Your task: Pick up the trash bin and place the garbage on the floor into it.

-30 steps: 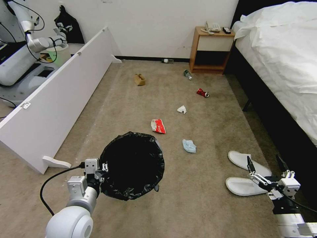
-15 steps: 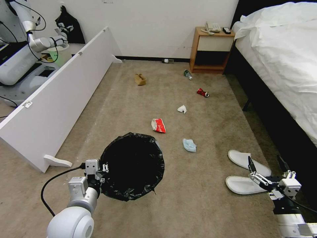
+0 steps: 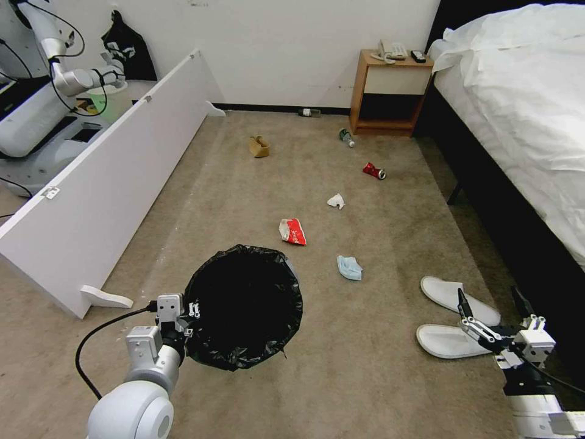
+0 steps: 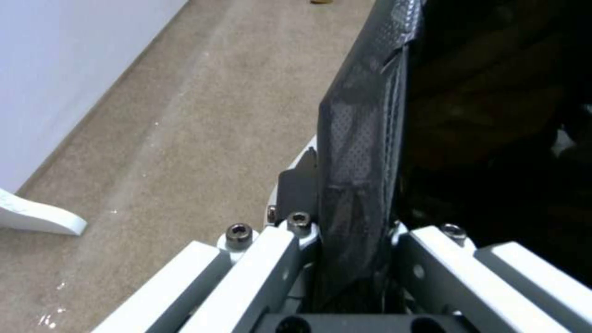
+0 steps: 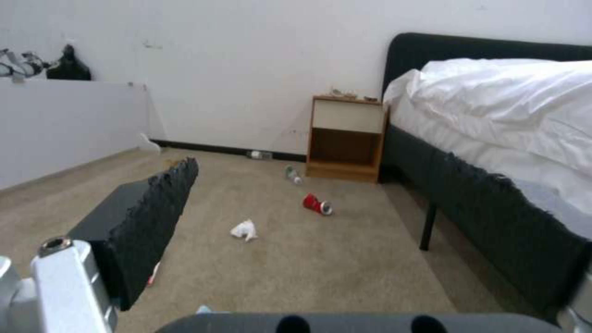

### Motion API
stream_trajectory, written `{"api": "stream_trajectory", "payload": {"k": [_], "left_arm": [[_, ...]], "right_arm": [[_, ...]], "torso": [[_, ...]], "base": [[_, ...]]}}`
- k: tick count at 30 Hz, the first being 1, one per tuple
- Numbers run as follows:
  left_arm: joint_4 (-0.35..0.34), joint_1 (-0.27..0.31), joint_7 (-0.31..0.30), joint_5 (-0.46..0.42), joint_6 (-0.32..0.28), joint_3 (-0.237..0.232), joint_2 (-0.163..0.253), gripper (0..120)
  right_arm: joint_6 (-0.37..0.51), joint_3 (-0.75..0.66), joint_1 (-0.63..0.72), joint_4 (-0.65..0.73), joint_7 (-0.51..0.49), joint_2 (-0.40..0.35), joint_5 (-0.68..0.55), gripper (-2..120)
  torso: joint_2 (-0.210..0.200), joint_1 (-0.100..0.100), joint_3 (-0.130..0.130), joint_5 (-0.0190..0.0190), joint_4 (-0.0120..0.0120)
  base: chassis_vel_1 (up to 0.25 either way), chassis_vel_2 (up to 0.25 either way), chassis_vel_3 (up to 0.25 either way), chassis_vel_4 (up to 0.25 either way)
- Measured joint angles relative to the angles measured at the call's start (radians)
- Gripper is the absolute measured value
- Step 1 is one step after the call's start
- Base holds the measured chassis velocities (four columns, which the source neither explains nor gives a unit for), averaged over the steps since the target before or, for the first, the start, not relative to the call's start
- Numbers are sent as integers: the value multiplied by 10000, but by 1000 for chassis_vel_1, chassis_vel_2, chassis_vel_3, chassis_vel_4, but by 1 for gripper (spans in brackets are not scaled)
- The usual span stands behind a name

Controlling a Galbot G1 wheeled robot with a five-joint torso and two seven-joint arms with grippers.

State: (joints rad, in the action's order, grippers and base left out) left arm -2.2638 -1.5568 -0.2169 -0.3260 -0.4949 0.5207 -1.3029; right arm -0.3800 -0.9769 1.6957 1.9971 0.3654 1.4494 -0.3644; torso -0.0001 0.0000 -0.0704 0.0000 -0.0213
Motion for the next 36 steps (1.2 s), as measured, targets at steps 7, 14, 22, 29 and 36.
{"api": "stream_trajectory", "payload": {"k": [7,14,22,29,36], "left_arm": [[1,1,13,9,12,2,16,2],[12,1,56,73,16,-35,-8,2],[11,1,69,79,16,-44,23,2],[11,4,80,78,49,-25,44,2],[11,-3,83,76,56,-16,41,2]], "right_arm": [[-57,-89,-13,-57,497,-9,12,100],[-146,-103,-6,-90,648,-21,-84,100],[-108,-37,40,-12,542,10,-96,100],[-106,-8,41,40,465,79,-90,100],[-108,-30,52,68,436,77,-92,100]], "torso": [[1,0,0,0,1],[2,0,0,0,1],[3,-2,0,-3,-1],[1,0,-4,0,-1],[2,-1,1,0,0]], "base": [[0,0,0,0],[0,0,0,0],[-110,95,104,-104],[-150,151,152,-147],[-18,17,10,-12]]}}
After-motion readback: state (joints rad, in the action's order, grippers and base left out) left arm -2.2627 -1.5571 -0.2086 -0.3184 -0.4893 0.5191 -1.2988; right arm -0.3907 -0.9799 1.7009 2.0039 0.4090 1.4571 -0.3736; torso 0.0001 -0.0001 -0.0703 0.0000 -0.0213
